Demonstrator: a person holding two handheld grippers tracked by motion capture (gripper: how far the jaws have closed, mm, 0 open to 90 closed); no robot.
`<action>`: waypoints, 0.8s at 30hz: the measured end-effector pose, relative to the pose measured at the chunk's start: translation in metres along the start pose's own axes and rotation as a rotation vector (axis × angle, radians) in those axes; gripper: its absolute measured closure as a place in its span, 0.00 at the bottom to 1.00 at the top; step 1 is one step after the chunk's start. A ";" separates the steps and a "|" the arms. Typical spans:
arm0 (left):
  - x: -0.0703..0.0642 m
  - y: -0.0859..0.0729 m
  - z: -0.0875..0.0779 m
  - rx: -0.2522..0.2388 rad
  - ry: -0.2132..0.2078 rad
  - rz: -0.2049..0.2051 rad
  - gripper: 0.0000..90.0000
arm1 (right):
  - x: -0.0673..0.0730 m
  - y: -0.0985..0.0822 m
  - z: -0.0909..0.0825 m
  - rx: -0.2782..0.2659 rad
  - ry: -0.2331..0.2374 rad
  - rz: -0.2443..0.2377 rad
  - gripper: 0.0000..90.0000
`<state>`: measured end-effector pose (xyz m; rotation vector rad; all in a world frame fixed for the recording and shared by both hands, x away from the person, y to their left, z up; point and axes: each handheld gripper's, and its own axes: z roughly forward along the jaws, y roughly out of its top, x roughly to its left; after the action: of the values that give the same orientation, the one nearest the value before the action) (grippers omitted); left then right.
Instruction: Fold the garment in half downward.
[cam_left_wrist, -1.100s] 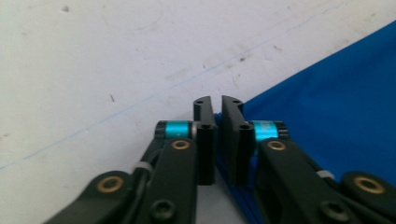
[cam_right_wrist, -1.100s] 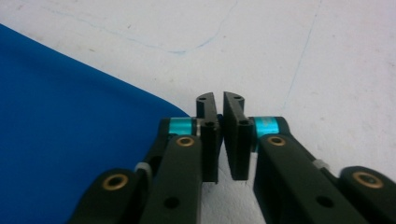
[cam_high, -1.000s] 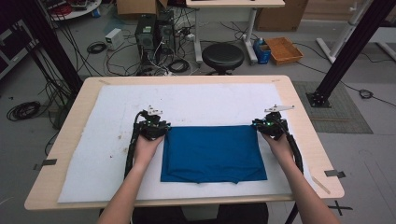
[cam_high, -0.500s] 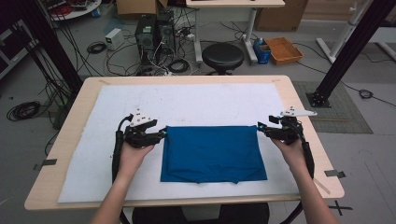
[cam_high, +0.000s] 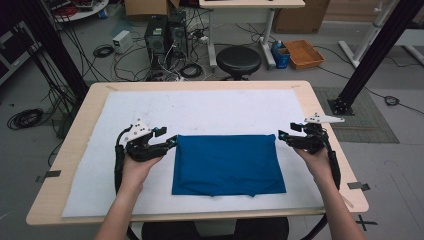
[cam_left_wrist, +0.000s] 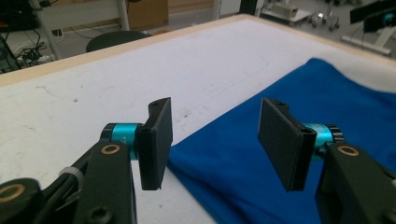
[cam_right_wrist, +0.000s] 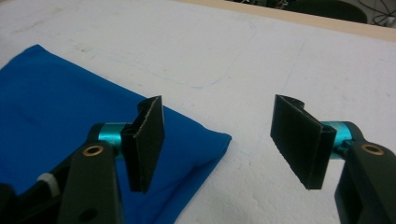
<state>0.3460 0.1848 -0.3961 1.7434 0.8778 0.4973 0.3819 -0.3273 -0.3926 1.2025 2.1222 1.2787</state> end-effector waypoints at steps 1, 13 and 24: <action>0.000 0.002 0.000 0.019 0.014 -0.018 0.50 | -0.001 0.001 -0.001 -0.004 0.001 0.000 0.35; 0.003 0.009 0.001 0.055 -0.027 -0.064 0.45 | -0.002 0.006 -0.006 -0.041 -0.010 0.023 0.27; 0.006 0.011 -0.003 0.005 -0.115 -0.146 0.46 | -0.002 0.008 -0.008 -0.048 -0.004 0.005 0.29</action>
<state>0.3513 0.1900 -0.3855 1.6805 0.9163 0.2960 0.3809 -0.3312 -0.3814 1.1899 2.0756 1.3202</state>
